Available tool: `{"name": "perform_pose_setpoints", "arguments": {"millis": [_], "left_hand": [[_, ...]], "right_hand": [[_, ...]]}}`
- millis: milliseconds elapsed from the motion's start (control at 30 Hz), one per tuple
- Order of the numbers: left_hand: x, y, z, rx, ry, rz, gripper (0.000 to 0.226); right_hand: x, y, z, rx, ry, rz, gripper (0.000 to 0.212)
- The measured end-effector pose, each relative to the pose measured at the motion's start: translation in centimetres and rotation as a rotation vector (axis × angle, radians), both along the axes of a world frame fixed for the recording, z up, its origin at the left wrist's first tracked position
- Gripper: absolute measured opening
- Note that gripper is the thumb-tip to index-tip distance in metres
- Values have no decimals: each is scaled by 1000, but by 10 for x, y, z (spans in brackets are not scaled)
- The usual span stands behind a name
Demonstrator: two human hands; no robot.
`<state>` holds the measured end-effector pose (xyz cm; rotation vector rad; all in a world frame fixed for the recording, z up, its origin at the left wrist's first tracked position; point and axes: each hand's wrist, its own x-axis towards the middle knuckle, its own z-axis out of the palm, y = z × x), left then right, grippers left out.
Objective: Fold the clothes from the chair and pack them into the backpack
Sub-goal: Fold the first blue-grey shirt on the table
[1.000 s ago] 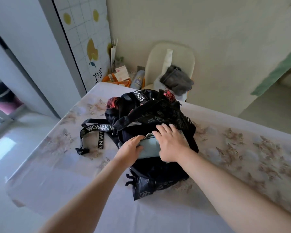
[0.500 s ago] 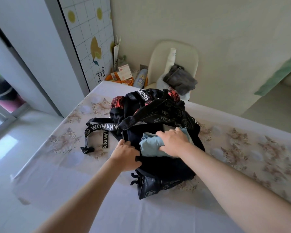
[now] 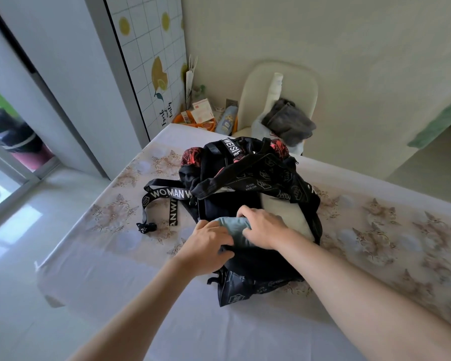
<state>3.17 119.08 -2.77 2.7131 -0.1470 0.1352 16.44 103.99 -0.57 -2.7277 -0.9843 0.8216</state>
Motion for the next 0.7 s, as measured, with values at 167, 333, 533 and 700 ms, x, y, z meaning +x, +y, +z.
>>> {"name": "perform_pose_setpoints", "arguments": {"millis": [167, 333, 533, 700], "left_hand": [[21, -8, -5, 54, -7, -73, 12], [31, -11, -11, -20, 332, 24, 20], [69, -48, -5, -36, 258, -41, 41], [106, -82, -5, -45, 423, -203, 45]], "right_hand": [[3, -4, -9, 104, 305, -54, 27], [13, -20, -11, 334, -19, -151, 32], [24, -95, -18, 283, -145, -245, 19], [20, -123, -13, 174, -88, -88, 44]]}}
